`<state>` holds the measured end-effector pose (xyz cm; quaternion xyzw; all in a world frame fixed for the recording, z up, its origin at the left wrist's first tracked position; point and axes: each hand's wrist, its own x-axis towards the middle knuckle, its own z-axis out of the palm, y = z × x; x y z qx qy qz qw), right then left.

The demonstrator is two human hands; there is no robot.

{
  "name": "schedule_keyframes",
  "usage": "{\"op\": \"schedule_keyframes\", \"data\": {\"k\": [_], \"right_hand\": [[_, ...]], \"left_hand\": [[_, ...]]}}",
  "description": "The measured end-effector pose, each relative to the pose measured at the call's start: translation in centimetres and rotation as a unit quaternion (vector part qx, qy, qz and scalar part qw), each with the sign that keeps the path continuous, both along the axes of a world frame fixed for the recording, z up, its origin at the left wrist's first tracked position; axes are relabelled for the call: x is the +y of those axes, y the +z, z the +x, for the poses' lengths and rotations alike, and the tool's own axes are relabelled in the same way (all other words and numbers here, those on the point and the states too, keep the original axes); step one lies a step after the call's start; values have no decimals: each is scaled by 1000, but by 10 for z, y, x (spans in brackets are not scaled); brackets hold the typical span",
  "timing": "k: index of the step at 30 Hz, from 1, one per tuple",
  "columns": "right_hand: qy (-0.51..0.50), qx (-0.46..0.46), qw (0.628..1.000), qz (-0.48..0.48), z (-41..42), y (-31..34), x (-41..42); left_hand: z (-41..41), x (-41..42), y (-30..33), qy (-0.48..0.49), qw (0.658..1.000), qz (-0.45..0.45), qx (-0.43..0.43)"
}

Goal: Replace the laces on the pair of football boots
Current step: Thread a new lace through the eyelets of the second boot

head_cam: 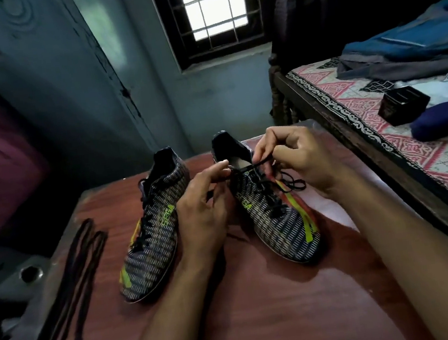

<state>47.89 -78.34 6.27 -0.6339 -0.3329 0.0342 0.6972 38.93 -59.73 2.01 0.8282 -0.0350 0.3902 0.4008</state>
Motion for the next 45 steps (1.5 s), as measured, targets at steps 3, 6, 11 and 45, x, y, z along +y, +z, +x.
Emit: {"op": "schedule_keyframes", "data": {"k": [3,6,11,45], "right_hand": [[-12,-51,995,-89,-8,7,-1],[-34,-132,961,-241,-10,8,4],[-28,-135,957,-254,-14,11,6],[-105,-222,926,-287,-3,-5,4]], "left_hand": [[-3,-5,5,-17,1000,-8,-18],[-6,-12,10,-33,999,6,-43],[-4,-11,8,-1,999,-17,-32],[7,4,-1,-4,993,89,81]]}}
